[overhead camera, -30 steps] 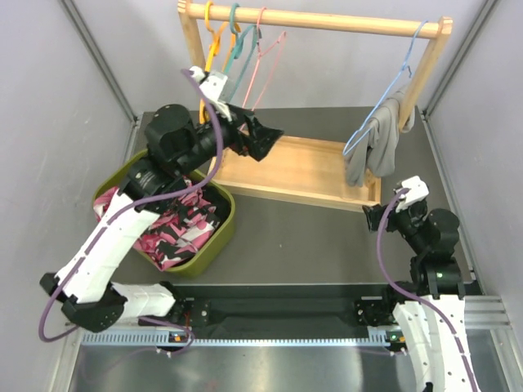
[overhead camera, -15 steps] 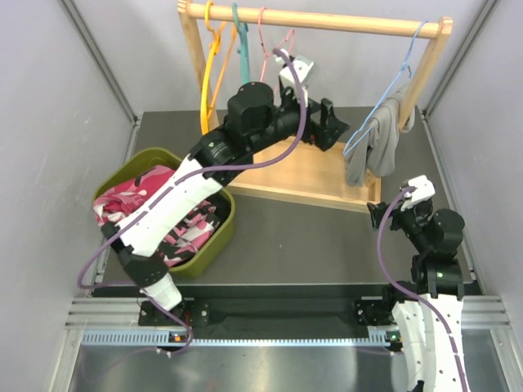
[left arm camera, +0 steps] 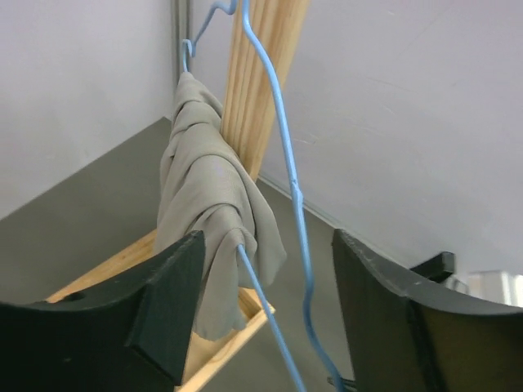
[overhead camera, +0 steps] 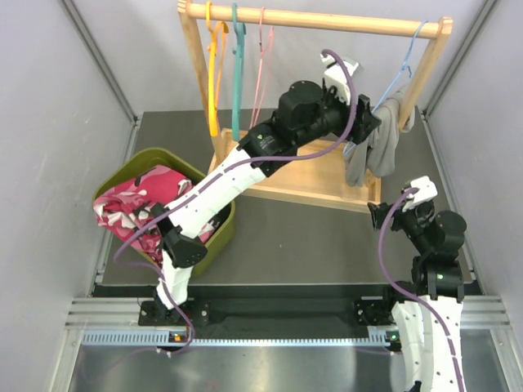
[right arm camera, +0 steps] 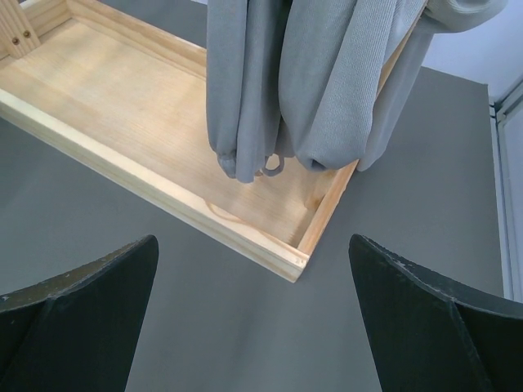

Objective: Remove the trousers from the hanger

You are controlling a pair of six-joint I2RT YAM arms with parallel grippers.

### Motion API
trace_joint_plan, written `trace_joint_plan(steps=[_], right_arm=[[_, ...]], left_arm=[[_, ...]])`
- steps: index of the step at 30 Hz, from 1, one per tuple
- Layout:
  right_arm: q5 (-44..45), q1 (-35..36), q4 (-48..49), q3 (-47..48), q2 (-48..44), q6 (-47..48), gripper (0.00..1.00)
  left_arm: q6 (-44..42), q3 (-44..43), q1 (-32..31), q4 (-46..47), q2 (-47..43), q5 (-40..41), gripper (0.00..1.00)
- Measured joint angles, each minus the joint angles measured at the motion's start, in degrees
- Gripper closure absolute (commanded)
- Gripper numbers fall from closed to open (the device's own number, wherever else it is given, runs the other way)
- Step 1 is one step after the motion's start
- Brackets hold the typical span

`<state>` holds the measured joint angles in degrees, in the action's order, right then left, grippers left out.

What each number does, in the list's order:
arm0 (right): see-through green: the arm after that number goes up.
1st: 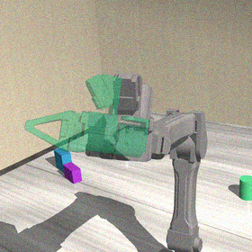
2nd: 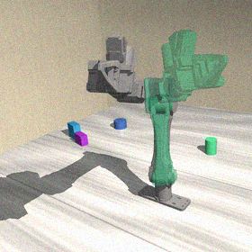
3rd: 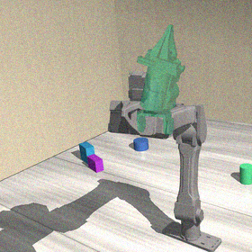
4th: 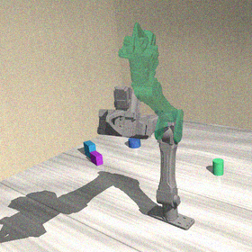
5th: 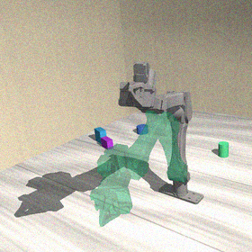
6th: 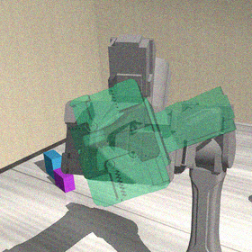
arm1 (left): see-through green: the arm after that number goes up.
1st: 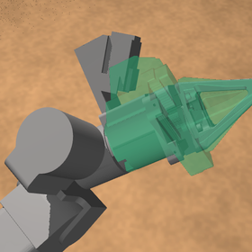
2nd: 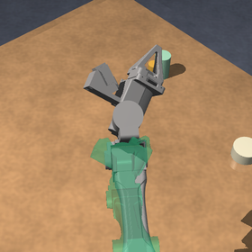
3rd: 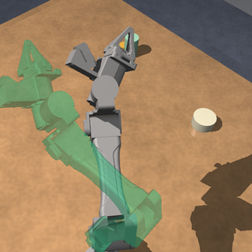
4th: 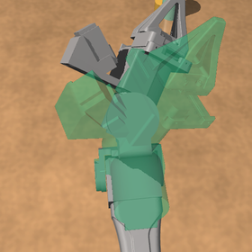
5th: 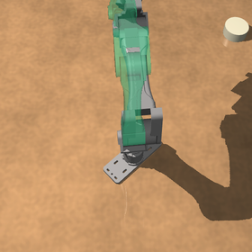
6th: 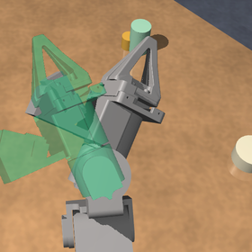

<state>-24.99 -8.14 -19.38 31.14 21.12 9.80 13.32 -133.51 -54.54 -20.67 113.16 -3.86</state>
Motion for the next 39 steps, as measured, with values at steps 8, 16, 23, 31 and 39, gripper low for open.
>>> trace_joint_plan(steps=[8, 16, 23, 31, 39], right_arm=[[-0.33, -0.59, 0.00, 0.02, -0.90, -0.46, 0.00], [-0.68, -1.64, -0.04, 0.02, -2.56, -0.68, 0.00], [-0.85, -1.86, -0.09, 0.04, -4.46, -0.59, 0.00], [-2.40, -1.88, -0.42, 0.17, -6.88, -0.24, 0.00], [-8.87, -1.92, -2.10, 6.49, -5.11, 1.46, 0.00]], left_arm=[[-11.15, -3.78, -3.74, 0.48, 4.76, 11.76, 1.00], [-18.05, -3.85, -4.07, 3.32, 4.87, 14.05, 1.00], [-19.21, -2.08, -4.11, 6.88, 3.82, 15.08, 1.00], [-19.50, 2.91, -4.13, 10.03, -0.61, 16.11, 1.00], [-19.50, 6.64, -4.09, 11.41, -6.93, 17.03, 1.00]])
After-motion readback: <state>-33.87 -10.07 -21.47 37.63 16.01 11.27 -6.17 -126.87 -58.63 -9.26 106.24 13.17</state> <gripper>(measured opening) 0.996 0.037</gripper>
